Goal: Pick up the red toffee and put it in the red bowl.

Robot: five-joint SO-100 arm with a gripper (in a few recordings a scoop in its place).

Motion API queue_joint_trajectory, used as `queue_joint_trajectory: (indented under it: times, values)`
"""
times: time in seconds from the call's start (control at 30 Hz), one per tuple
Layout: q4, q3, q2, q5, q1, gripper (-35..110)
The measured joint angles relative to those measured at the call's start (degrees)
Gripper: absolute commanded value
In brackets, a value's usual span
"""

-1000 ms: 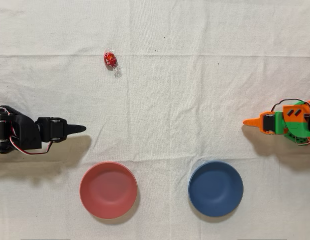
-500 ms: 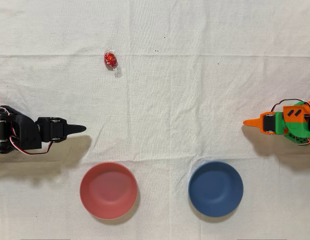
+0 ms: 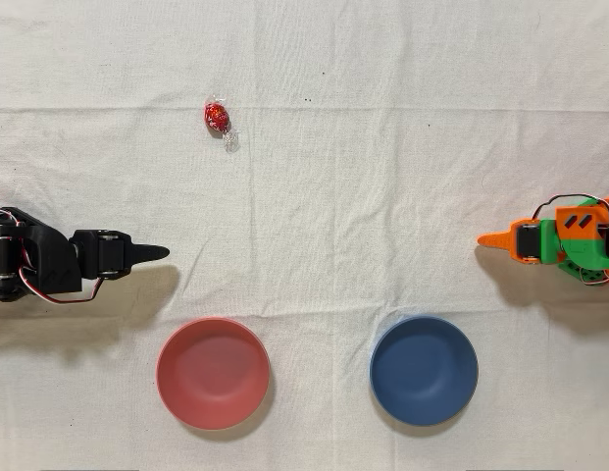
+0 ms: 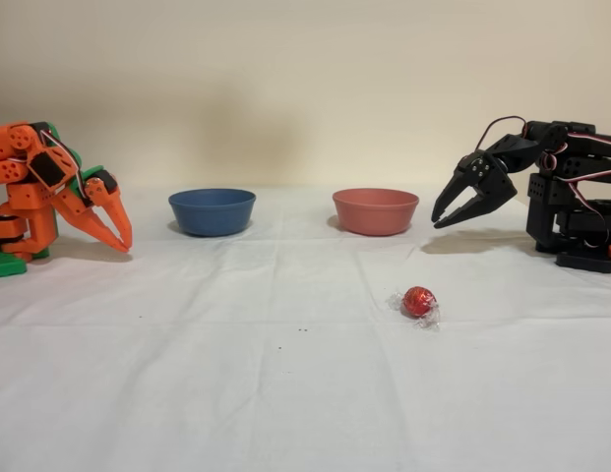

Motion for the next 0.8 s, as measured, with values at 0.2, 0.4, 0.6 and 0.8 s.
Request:
queue_joint_trajectory:
  times: [0.2,0.4,0.6,0.8]
  values:
    - [0.0,0.0,0.0,0.0,0.0,5]
    - [0.0,0.0,0.0,0.88,0.0,1]
    - [-1.32,-0.18,0.0,-1.58,0.0,0]
    - [2.37,-6.33,0.0,-6.33,0.88,0]
